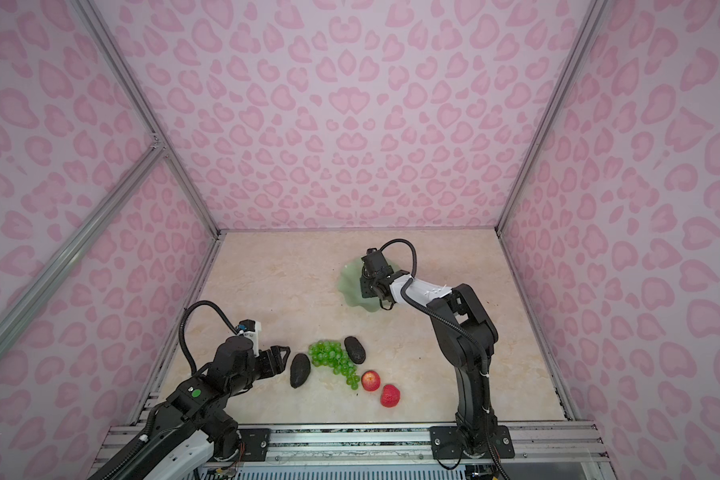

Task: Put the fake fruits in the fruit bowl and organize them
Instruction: 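Drop the avocado in the bowl with right gripper while left reaches for avocado, then drop an avocado in the bowl with left gripper while right reaches apple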

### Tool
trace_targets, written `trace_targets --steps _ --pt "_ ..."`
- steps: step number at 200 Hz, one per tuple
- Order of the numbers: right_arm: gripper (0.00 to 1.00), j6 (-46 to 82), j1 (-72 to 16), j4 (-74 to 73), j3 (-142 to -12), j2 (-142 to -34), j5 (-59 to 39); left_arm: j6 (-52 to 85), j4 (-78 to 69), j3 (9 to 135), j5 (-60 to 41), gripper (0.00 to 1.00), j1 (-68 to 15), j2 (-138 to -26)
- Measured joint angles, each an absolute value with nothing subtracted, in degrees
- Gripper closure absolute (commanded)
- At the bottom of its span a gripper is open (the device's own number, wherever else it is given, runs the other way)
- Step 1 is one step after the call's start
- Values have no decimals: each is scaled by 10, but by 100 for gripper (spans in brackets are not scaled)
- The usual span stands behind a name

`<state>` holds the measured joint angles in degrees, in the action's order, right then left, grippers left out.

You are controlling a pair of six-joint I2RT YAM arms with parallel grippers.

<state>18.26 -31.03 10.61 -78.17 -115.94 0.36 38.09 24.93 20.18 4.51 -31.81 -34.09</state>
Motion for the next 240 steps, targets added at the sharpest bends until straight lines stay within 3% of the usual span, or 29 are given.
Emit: trace_targets --steps 50,94,121,169,205,240 --pt "31 183 -302 108 -791 -1169 -17 396 225 210 84 23 -401 -427" --pt "19 183 -301 102 -775 -1059 -25 402 206 229 110 24 -450 -500" --pt "17 184 -301 96 -735 -983 -18 405 193 236 118 30 -472 -549" --pt "16 194 -293 92 -659 -869 -7 427 185 234 125 50 -491 -603" --pt "16 201 -284 86 -614 -817 11 437 209 245 139 51 -492 -558" --pt "14 206 -272 88 -581 -782 16 407 225 335 162 49 -492 -529"
